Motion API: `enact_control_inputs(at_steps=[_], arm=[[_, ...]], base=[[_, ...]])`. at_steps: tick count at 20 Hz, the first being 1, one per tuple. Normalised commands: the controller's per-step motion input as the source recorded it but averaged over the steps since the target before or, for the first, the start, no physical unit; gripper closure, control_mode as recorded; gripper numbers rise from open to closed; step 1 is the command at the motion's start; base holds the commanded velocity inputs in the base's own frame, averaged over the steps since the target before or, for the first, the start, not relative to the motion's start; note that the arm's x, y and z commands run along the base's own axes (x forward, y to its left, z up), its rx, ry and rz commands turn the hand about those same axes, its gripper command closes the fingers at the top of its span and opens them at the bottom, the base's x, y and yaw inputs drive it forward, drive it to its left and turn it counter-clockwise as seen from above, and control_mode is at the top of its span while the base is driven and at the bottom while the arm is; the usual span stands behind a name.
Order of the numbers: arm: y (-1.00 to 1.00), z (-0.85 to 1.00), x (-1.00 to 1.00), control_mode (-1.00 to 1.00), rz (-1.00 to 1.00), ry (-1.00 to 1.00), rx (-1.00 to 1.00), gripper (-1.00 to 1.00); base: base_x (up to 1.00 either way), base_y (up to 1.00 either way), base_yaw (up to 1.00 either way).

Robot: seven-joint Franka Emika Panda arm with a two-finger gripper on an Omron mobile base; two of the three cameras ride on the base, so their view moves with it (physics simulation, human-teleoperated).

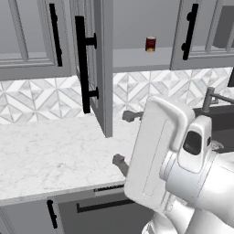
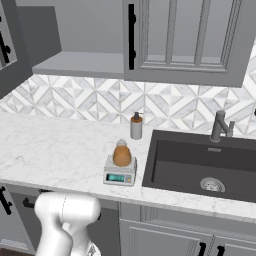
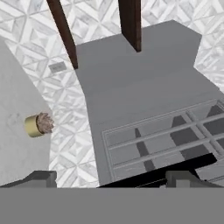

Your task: Pick the honey bottle and place it on the digital scale for weighing, and close the cabinet.

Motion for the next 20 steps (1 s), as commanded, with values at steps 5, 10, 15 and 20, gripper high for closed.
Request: enact_control_inputs(at_steps=[5, 10, 15, 20], arm=[[1.0, -0.96, 0.23, -1.0, -0.16, -0.39, 0.39, -1.0], [1.0, -0.69, 0.94, -1.0, -0.26, -0.27, 0.18, -1.0], [1.0, -0.51, 1.0, -1.0, -0.3, -0.18, 0.03, -1.0], [0.6, -0.31, 1.0, -1.0, -0.33, -0.15, 0.01, -1.0]], base=[[0.0, 0.0, 0.0], [0.0, 0.0, 0.0], [0.0, 0.0, 0.0], [0.0, 0.0, 0.0]])
